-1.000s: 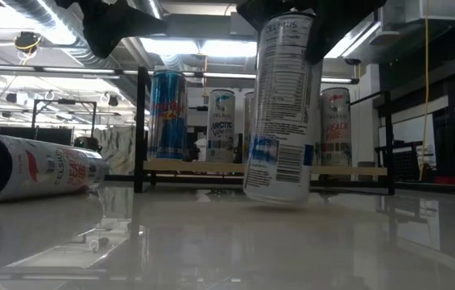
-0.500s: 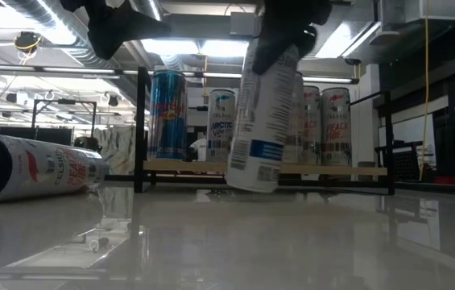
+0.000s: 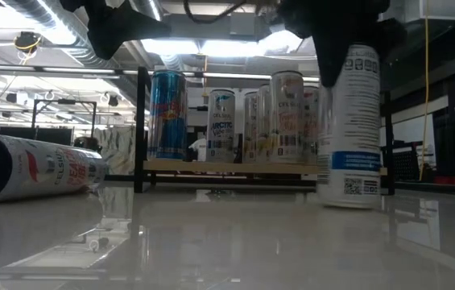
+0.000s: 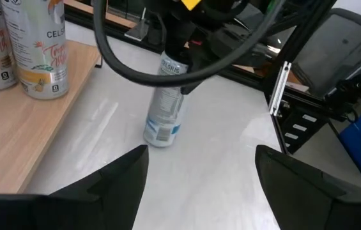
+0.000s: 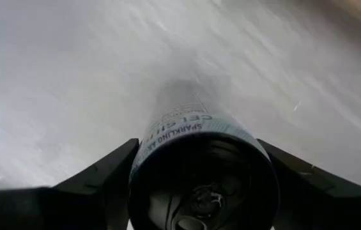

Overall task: Place canned beverage on shelf
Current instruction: Put the white-blue soda can on the shelf aligned with the other white-blue soda can

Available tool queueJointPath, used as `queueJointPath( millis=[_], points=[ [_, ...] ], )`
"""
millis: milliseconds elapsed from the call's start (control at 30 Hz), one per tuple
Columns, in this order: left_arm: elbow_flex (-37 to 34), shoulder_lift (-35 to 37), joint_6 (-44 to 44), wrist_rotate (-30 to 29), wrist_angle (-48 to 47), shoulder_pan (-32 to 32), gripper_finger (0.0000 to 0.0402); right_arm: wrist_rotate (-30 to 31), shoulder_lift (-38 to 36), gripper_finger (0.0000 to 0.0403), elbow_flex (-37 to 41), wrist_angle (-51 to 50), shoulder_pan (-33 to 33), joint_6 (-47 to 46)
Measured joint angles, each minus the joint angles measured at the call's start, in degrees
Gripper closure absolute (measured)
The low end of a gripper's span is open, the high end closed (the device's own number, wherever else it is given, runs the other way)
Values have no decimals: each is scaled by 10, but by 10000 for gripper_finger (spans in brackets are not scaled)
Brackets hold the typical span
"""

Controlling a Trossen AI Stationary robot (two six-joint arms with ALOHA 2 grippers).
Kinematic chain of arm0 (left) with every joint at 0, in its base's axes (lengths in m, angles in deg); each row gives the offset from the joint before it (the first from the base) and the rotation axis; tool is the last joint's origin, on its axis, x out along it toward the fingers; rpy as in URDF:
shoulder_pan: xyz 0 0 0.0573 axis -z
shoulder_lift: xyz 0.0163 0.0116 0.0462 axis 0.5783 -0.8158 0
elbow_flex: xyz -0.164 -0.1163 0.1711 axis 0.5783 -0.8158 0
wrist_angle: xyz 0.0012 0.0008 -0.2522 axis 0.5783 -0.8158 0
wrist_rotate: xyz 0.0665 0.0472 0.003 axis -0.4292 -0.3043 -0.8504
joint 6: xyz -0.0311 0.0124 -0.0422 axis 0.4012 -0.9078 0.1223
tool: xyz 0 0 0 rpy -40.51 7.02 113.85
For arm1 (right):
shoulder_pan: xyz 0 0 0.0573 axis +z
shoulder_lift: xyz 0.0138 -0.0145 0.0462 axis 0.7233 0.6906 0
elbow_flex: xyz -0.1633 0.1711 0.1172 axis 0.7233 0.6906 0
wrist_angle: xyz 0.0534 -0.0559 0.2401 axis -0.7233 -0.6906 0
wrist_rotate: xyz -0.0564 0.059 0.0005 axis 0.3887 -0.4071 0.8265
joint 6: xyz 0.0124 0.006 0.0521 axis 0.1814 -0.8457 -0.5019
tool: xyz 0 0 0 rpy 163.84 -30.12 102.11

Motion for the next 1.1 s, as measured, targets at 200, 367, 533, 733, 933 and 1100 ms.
queueJointPath(
  millis=[200,367,533,733,933,1100],
  points=[
    [0,-1,0,0,0,0,120,-4,0,136,1,-10,0,-104],
    [0,-1,-8,0,-1,0,120,-4,1,136,1,-11,0,-184],
    [0,-1,-30,1,-1,0,120,-3,1,136,2,-8,0,-189],
    [0,-2,-30,1,-1,1,120,-3,2,136,2,-6,0,-189],
    [0,-2,-29,1,-1,2,120,-3,2,136,2,-4,0,-164],
    [0,-2,-30,1,-1,2,120,-4,3,117,3,1,0,-146]
  ],
)
